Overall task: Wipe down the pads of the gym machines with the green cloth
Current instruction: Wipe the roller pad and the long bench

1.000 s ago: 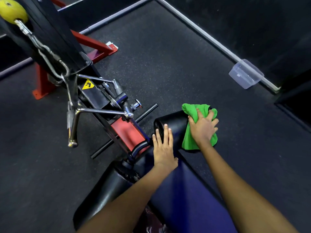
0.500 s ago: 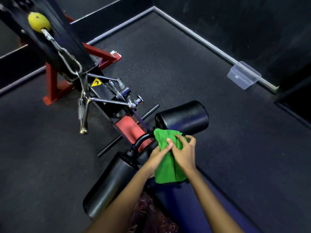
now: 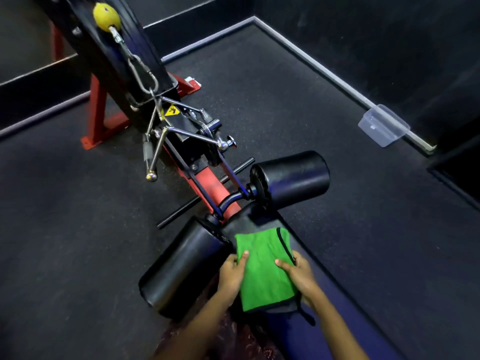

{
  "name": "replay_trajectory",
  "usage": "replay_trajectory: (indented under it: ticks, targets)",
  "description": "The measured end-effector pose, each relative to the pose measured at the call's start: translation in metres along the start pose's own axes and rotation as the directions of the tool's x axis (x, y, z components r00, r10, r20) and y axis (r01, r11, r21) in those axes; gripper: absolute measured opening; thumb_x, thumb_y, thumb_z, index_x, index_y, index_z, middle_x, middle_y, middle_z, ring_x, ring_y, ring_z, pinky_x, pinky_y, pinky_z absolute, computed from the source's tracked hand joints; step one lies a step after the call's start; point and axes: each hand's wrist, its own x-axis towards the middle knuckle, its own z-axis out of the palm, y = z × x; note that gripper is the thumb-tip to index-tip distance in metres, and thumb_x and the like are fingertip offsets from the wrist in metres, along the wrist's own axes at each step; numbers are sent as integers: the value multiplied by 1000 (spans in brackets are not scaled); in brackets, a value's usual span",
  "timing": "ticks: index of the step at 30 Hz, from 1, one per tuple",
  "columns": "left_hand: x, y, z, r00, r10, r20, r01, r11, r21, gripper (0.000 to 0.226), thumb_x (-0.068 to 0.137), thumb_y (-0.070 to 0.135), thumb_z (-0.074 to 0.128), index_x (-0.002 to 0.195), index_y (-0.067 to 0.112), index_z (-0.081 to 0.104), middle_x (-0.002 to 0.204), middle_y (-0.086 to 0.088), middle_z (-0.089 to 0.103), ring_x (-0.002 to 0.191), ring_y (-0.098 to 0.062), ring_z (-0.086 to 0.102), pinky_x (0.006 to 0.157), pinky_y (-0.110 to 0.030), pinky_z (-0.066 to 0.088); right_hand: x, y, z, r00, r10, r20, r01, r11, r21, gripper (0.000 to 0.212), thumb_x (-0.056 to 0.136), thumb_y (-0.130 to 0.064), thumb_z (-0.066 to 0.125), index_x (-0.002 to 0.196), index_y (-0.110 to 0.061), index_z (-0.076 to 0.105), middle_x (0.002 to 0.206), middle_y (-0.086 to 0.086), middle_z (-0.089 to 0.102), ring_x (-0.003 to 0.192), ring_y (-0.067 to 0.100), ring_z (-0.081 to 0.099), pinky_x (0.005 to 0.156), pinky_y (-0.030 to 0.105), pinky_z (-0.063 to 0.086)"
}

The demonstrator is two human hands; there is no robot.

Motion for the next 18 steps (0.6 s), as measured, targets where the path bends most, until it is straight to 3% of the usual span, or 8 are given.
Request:
replay_trajectory:
  ticks: [3, 5, 6, 9, 11, 14, 15, 18]
  targets:
    - [-4, -29, 1, 996, -85, 20, 86, 992, -91, 14, 88, 17, 65, 85, 14, 52, 80, -10, 60, 66, -14, 51, 61, -24, 40, 13, 31, 7, 998, -44, -47, 33, 978, -204, 40, 79, -24, 73, 113, -7, 60, 112, 12, 67, 102, 27, 63, 85, 31, 51]
    - [-4, -46, 3, 995, -53, 83, 64, 988, -143, 38, 84, 2, 68, 107, 19, 45, 91, -9, 62, 74, -14, 58, 65, -22, 46, 17, 43, 9, 998, -44, -47, 26, 940, -342, 75, 70, -57, 65, 127, -10, 54, 124, 8, 63, 114, 27, 59, 95, 37, 46]
    - [-4, -54, 3, 992, 7, 124, 13, 988, -153, 51, 80, -2, 69, 114, 22, 40, 97, -7, 62, 81, -14, 61, 71, -22, 48, 15, 43, 11, 998, -48, -43, 27, 918, -395, 74, 74, -59, 62, 130, -12, 52, 126, 6, 62, 116, 27, 57, 95, 36, 45]
    - [3, -76, 7, 961, 203, 186, -199, 979, -43, 64, 74, 1, 69, 121, 34, 40, 119, -3, 54, 108, -18, 56, 92, -16, 42, 15, 35, 15, 997, -77, -6, 59, 802, -594, 51, 93, -47, 51, 138, -22, 43, 133, 6, 58, 122, 32, 52, 95, 36, 39]
    - [6, -88, 9, 960, 243, 139, -249, 968, 24, 61, 79, -5, 66, 122, 33, 44, 123, -3, 49, 117, -18, 50, 95, -8, 34, 20, 35, 17, 993, -99, 59, 114, 772, -625, 50, 94, -46, 50, 139, -27, 41, 133, 3, 58, 123, 31, 51, 95, 35, 39]
    - [9, -92, 14, 960, 255, 112, -265, 961, 76, 59, 87, -2, 61, 138, 19, 39, 130, -4, 42, 127, -21, 43, 99, -9, 24, 29, 36, 17, 978, -154, 137, 201, 865, -460, 49, 88, -29, 66, 133, -31, 46, 124, -4, 60, 115, 17, 56, 97, 26, 40]
    - [12, -96, 16, 962, 247, 121, -259, 961, 99, 61, 91, 3, 59, 143, 18, 33, 136, -5, 39, 132, -21, 39, 99, -8, 22, 36, 41, 16, 971, -191, 145, 234, 884, -404, 50, 84, -23, 72, 128, -35, 49, 122, -3, 61, 112, 16, 58, 101, 31, 42]
    - [21, -115, 27, 950, 211, 231, -262, 940, 217, 67, 97, 27, 53, 150, 34, 14, 154, 9, 21, 136, -19, 36, 103, -18, 31, 53, 58, 4, 961, -261, 92, 276, 874, -400, 55, 79, -12, 76, 128, -28, 55, 123, 6, 64, 109, 19, 60, 96, 28, 44]
